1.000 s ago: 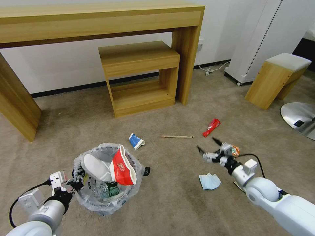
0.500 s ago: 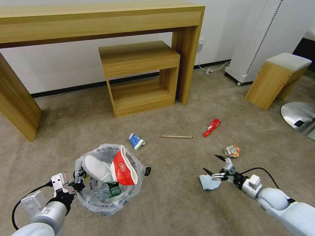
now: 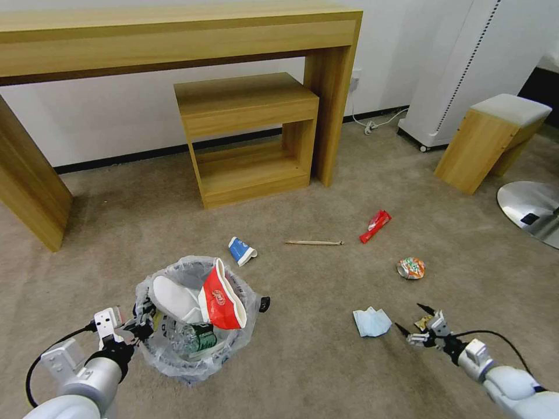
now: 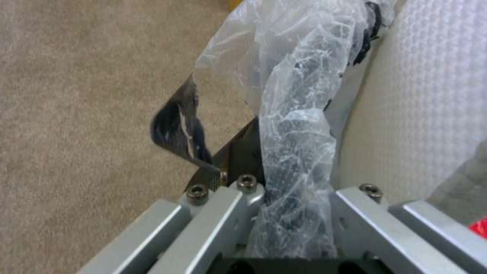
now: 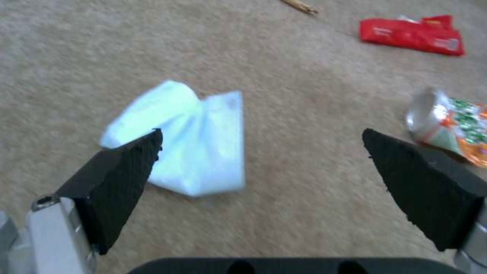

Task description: Pick up the trash bin and place the garbage on the floor into it.

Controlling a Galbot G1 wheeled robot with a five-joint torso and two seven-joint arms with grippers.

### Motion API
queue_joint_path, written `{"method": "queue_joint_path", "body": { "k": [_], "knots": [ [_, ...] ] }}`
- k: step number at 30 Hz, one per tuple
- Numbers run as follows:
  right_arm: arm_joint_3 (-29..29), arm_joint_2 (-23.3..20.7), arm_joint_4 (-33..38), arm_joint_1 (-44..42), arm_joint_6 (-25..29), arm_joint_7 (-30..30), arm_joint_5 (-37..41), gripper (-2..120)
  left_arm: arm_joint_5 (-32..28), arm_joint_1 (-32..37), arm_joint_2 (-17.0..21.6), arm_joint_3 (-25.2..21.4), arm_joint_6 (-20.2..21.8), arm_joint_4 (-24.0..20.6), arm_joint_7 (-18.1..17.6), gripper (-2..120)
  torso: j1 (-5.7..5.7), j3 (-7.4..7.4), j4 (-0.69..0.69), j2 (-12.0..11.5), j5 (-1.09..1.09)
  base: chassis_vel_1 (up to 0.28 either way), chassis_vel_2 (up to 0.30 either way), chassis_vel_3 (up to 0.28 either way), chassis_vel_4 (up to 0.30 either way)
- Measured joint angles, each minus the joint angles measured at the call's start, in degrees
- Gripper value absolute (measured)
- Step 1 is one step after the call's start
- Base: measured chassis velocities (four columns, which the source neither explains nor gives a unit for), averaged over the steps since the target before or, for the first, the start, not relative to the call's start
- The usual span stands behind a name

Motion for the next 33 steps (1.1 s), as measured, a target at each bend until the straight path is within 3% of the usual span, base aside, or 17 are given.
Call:
{"method": "queue_joint_path", "body": {
  "k": [33],
  "knots": [
    [-4.79,9.95,-12.11,7.41,-0.59,-3.06,-2.15,100,-1.03,-1.78,1.78,1.79,-0.30,3.13,0.25,1,0.00,0.00,0.00,0.00,-0.01,0.000,0.000,0.000,0.000]
  ]
}}
